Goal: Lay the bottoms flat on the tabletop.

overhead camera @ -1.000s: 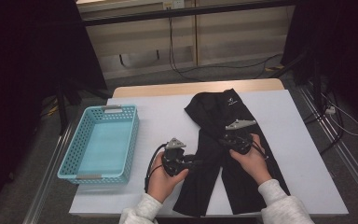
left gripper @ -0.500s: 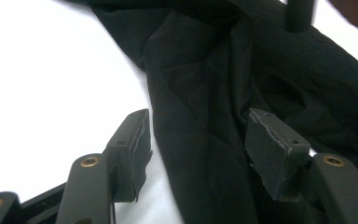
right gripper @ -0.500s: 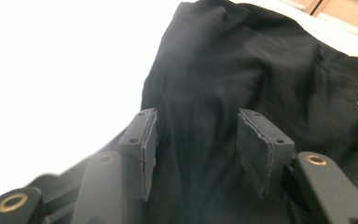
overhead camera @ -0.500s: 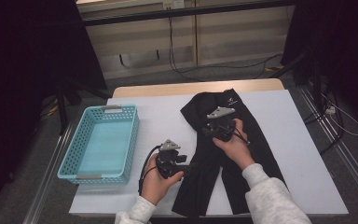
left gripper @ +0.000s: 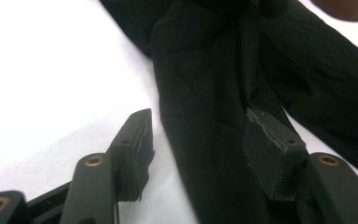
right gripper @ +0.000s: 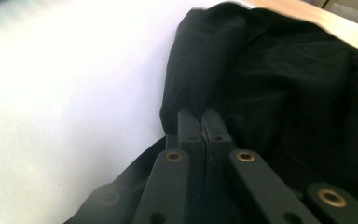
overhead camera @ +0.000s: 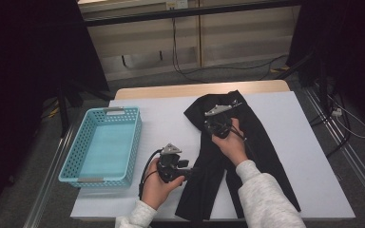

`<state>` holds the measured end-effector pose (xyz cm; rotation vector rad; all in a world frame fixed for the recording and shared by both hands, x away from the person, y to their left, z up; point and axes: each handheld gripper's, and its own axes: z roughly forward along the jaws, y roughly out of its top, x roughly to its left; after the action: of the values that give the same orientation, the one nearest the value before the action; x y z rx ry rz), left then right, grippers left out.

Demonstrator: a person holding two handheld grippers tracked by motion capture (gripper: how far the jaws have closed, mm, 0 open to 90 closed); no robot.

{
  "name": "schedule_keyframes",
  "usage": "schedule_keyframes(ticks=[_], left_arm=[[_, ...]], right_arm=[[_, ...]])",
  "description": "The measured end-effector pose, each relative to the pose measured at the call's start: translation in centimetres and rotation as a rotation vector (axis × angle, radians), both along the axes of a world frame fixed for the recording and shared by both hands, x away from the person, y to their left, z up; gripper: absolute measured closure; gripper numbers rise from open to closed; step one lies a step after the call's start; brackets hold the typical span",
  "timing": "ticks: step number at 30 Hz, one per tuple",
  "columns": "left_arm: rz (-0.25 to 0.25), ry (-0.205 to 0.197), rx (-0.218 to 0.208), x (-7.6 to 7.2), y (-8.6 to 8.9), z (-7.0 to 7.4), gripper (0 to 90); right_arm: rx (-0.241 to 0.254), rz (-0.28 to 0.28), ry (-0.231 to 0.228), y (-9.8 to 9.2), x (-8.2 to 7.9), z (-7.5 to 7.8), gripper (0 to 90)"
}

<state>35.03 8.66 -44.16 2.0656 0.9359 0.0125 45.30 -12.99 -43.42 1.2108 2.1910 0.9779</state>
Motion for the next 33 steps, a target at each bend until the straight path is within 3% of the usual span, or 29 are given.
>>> schedule_keyframes(ticks=[3,6,11,17,22,26,33], left_arm=[[-0.013,0.007,0.012,0.0,-0.1,-0.1,45.0],[-0.018,0.008,0.017,-0.1,-0.4,-0.3,45.7],[-0.039,-0.023,-0.016,-0.6,-0.9,0.7,47.1],[-0.067,0.003,-0.037,-0.7,-1.3,0.6,47.5],[-0.093,-0.006,-0.032,-1.2,-2.4,0.4,48.4],[-0.09,0.006,-0.012,-1.3,-3.5,0.0,58.2],[-0.126,0.014,0.038,-1.1,-4.5,-0.9,77.9]], right_arm=[[0.066,-0.025,-0.007,-1.5,-0.2,0.8,88.5],[0.066,-0.03,-0.009,-1.9,-0.2,1.0,88.4],[0.071,-0.041,-0.006,-2.3,-0.2,0.9,88.3],[0.074,-0.044,-0.003,-2.0,-0.2,0.8,88.3],[0.07,-0.044,0.001,-1.8,-0.1,0.6,88.2],[0.067,-0.043,0.003,-1.7,-0.2,0.6,88.2],[0.076,-0.06,0.004,-2.4,-0.3,0.8,88.1]])
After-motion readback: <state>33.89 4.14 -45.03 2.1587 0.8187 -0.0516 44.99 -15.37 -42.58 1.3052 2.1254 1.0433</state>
